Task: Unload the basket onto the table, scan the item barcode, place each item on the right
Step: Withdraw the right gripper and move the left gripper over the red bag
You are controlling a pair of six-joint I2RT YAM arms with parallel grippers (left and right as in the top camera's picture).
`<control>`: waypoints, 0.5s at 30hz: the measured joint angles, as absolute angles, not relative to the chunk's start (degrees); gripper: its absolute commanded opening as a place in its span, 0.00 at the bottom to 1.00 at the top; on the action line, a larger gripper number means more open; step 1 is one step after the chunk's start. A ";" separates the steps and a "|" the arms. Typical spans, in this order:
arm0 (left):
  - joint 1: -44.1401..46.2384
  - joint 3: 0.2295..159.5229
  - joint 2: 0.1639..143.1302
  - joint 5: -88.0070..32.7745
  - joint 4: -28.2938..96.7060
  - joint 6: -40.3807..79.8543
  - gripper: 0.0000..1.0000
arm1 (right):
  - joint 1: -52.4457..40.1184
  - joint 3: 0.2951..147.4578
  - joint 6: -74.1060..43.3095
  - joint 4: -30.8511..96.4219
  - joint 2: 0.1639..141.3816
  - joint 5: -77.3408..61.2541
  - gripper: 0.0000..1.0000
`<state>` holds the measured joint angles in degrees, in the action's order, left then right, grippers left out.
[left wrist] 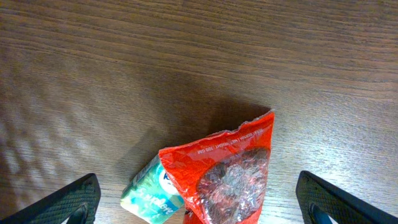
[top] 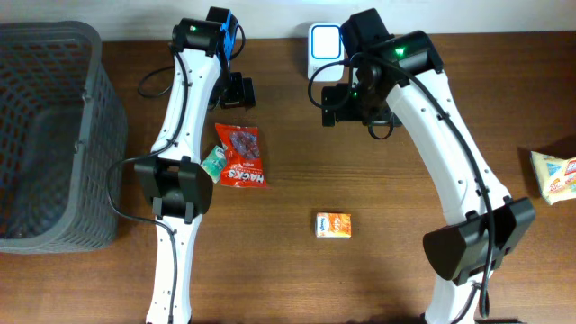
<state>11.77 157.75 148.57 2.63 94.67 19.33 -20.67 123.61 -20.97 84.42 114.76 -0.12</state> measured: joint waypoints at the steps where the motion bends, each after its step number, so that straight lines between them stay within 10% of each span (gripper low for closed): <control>1: 11.77 157.75 148.57 1.83 95.24 19.35 0.99 | -20.67 123.61 -20.97 84.38 114.76 -0.12 0.99; 6: 11.94 157.58 148.57 -9.91 96.66 18.24 0.89 | -20.67 123.61 -20.99 84.36 114.76 -0.12 0.98; 15: 19.73 157.21 148.57 -18.31 96.66 11.53 0.99 | -20.67 123.61 -21.02 84.12 114.76 -0.10 0.99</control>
